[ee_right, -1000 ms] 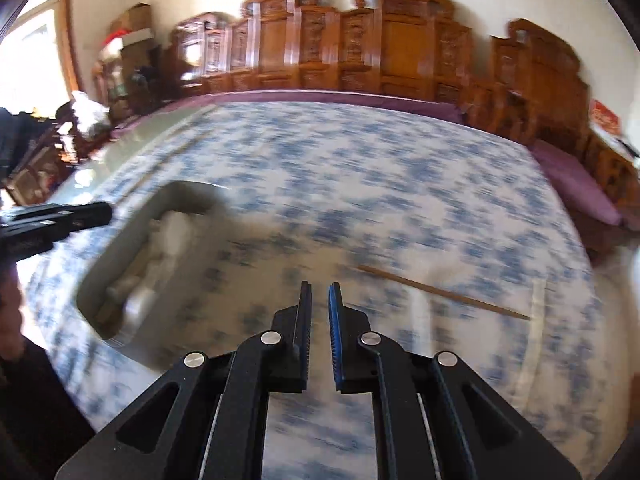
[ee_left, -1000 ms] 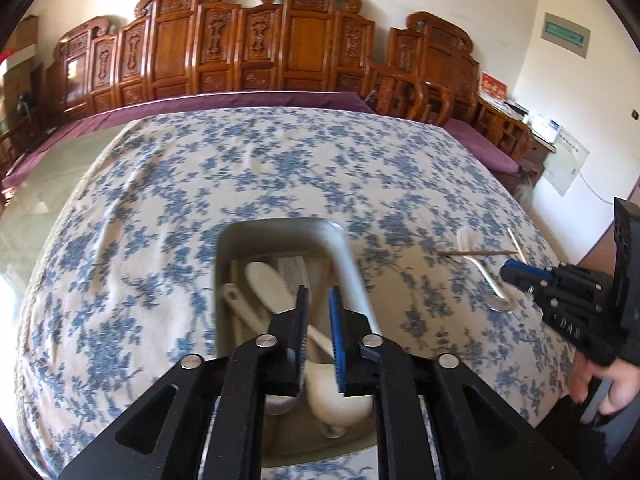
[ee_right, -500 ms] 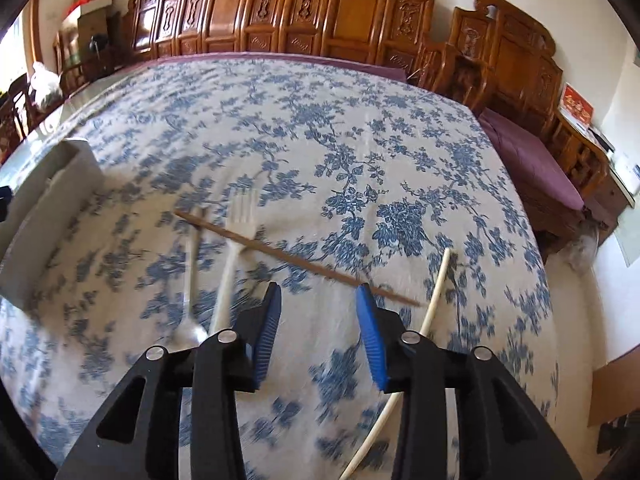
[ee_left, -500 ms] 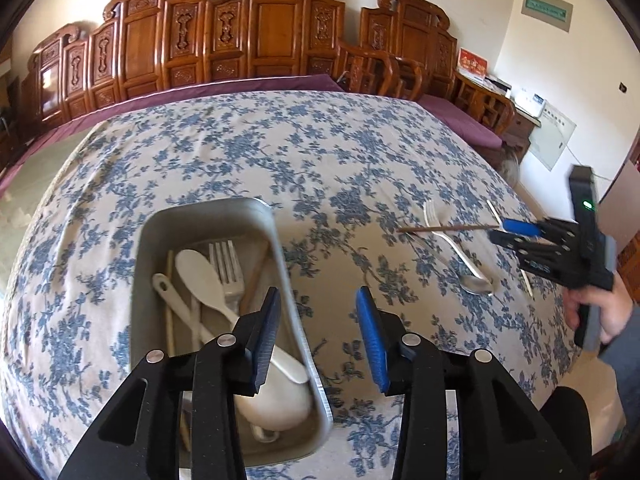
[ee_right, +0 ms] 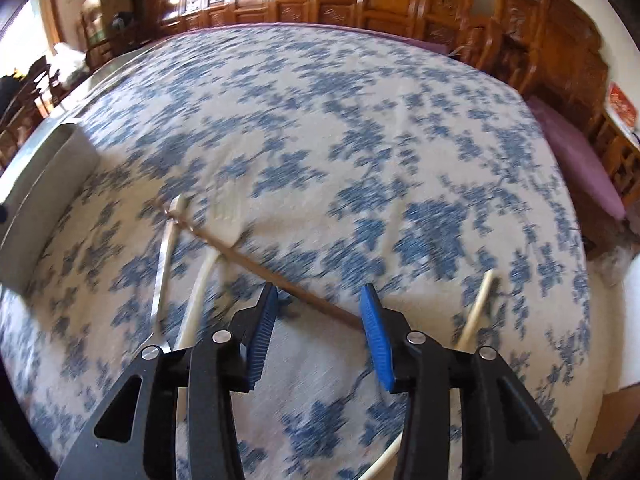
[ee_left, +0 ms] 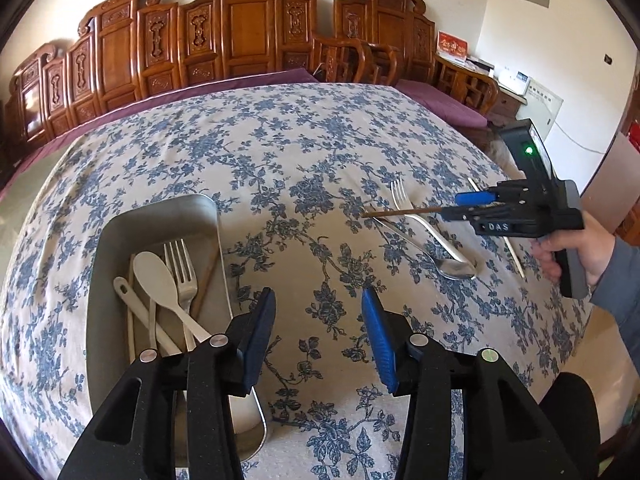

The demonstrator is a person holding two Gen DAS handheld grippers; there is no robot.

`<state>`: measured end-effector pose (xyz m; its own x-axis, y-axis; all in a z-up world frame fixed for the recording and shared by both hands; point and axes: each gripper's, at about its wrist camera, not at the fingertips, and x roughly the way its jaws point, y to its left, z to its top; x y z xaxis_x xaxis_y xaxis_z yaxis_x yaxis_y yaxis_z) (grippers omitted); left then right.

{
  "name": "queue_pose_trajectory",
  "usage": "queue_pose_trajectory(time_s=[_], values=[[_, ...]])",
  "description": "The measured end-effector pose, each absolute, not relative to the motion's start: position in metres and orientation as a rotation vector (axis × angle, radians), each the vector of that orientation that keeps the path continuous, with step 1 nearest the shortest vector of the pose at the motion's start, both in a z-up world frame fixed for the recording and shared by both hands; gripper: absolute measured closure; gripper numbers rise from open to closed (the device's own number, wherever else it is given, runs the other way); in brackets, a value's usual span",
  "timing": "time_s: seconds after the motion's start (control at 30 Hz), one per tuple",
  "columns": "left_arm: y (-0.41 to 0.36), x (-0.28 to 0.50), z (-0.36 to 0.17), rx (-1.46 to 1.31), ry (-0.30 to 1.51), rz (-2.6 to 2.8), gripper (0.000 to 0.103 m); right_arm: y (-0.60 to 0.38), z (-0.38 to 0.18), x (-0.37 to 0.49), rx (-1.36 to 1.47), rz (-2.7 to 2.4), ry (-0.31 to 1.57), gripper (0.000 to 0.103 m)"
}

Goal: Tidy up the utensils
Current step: 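Grasp a wooden chopstick with the right gripper and lift it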

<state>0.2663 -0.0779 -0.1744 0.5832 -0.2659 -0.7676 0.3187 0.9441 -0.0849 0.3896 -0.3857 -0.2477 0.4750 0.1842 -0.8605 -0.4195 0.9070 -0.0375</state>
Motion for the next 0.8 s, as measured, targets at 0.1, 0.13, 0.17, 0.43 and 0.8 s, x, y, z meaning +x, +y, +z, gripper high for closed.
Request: queue_pose_trajectory(time_s=[0.1,0.13,0.17,0.43,0.8], values=[[-0.081,0.264,-0.174,0.067,0.883,-0.340,0.061,-0.378,-0.247,0.376,-0.276,0.403,1.016,0.085],[-0.083,0.263,-0.174,0.067,0.884,-0.340,0.061,-0.374,-0.246,0.370,-0.291,0.409,1.016,0.087],[-0.084,0.263,-0.174,0.068,0.886,-0.339,0.061,-0.372,-0.246,0.365,-0.304,0.411,1.015,0.090],[-0.107,0.251,-0.169,0.105,0.879,-0.337,0.061,-0.360,-0.241,0.323,-0.282,0.446,0.997,0.097],[-0.134,0.248,-0.172,0.102,0.914,-0.357,0.061,-0.389,-0.220,0.281,-0.134,0.364,0.955,0.097]])
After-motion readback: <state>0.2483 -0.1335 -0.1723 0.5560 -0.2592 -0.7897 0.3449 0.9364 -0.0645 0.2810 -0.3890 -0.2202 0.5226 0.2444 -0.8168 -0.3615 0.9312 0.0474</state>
